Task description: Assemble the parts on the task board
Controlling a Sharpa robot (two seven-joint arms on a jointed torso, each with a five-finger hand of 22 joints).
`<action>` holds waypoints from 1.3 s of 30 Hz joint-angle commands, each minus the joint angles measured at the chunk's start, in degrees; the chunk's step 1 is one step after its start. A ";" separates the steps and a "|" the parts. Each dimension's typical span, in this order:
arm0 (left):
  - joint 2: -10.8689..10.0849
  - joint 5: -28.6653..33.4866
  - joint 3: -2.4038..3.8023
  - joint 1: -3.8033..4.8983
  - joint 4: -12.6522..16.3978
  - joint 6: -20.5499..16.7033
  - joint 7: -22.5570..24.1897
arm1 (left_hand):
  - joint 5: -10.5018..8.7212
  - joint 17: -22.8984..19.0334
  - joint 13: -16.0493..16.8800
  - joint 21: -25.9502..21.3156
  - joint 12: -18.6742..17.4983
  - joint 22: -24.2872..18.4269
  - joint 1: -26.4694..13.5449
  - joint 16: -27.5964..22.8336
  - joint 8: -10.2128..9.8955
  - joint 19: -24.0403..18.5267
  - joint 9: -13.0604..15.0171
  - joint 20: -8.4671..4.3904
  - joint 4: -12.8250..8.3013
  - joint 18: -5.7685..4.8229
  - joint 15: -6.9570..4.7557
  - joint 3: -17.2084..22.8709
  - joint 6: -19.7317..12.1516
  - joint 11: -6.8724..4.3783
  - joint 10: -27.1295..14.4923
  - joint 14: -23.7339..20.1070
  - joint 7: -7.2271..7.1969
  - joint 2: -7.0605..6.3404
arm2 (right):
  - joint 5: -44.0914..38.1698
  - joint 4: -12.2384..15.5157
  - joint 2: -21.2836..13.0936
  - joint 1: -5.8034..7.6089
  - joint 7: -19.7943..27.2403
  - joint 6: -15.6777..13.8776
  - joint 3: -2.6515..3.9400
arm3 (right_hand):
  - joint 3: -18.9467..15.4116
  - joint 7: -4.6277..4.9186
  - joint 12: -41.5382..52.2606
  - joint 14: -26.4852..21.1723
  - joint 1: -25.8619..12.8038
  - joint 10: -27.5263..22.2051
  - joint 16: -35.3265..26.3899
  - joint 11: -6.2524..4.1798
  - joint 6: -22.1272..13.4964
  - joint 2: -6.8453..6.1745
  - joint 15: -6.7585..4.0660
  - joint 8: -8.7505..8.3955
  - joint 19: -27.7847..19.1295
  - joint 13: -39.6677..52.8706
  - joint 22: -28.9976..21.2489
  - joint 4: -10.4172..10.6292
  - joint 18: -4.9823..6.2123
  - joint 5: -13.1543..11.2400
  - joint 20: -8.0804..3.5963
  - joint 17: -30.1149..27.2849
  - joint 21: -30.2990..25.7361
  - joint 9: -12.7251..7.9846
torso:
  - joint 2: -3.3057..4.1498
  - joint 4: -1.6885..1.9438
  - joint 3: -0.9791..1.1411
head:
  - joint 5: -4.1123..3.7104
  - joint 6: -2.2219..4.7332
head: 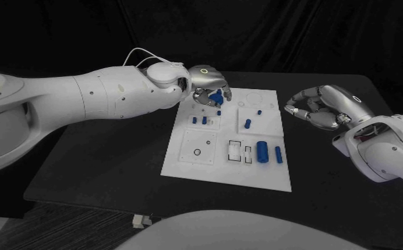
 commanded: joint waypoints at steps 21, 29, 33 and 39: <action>4.01 -1.43 0.07 -3.37 -4.19 2.80 -3.20 | 3.09 -2.37 -2.34 0.09 -0.71 11.45 -1.05 0.25 -0.41 0.46 -2.94 0.26 -1.35 -1.44 0.43 -0.69 2.29 0.69 2.71 0.04 -0.56 0.21 | 0.11 -1.03 0.56 -0.42 -0.30 0.05 0.04 | 0.62 0.14 -0.86 3.02 1.29 2.78 -1.15 -0.51 -0.06 -0.06 -0.25 0.59 0.00 9.15 11.16 0.33 1.67 2.47 -0.14 0.04 -1.40 -0.45 | -1.12 0.81 -0.70 | -1.10 0.00; 4.09 -1.44 0.07 -3.45 -4.58 3.36 -4.05 | 4.95 -3.09 -2.72 -0.17 -0.91 11.39 -0.82 0.01 -0.37 0.38 -3.46 0.45 -2.02 -1.39 0.54 -0.15 2.59 0.79 3.04 -0.23 -0.36 0.19 | 0.22 -1.19 0.81 -0.43 -0.52 0.42 0.04 | 0.65 0.15 -0.88 3.00 1.31 2.77 -1.18 -0.50 -0.09 -0.03 -0.24 0.57 0.00 9.12 11.16 0.35 1.68 2.63 -0.14 -0.03 -1.43 -0.46 | -1.27 0.91 -0.72 | -0.93 0.00; 4.28 -1.44 0.07 -3.47 -5.00 3.82 -4.35 | 5.80 -3.54 -2.95 -0.42 -1.12 11.33 -0.70 -0.19 -0.41 0.27 -3.74 0.51 -2.39 -1.34 0.56 0.24 2.60 0.91 3.01 -0.44 -0.34 0.19 | 0.24 -1.30 0.91 -0.43 -0.69 0.63 0.04 | 0.67 0.15 -0.91 3.01 1.33 2.75 -1.17 -0.49 -0.11 -0.02 -0.23 0.56 0.01 9.08 11.16 0.35 1.68 2.71 -0.14 -0.01 -1.42 -0.47 | -1.20 0.92 -0.74 | -0.89 0.00; 4.98 -1.44 0.07 -3.71 -5.94 4.61 -4.52 | 6.48 -3.66 -3.11 -0.49 -1.20 11.32 -0.55 -0.15 -0.44 0.24 -3.98 0.54 -2.74 -1.33 0.62 0.67 2.54 1.00 3.17 -0.51 -0.36 0.23 | 0.24 -1.33 0.95 -0.43 -0.80 0.71 0.04 | 0.69 0.15 -0.90 3.01 1.37 2.76 -1.16 -0.49 -0.12 -0.02 -0.23 0.55 0.01 9.10 11.17 0.34 1.67 2.81 -0.14 0.00 -1.42 -0.48 | -1.13 0.94 -0.76 | -0.95 0.00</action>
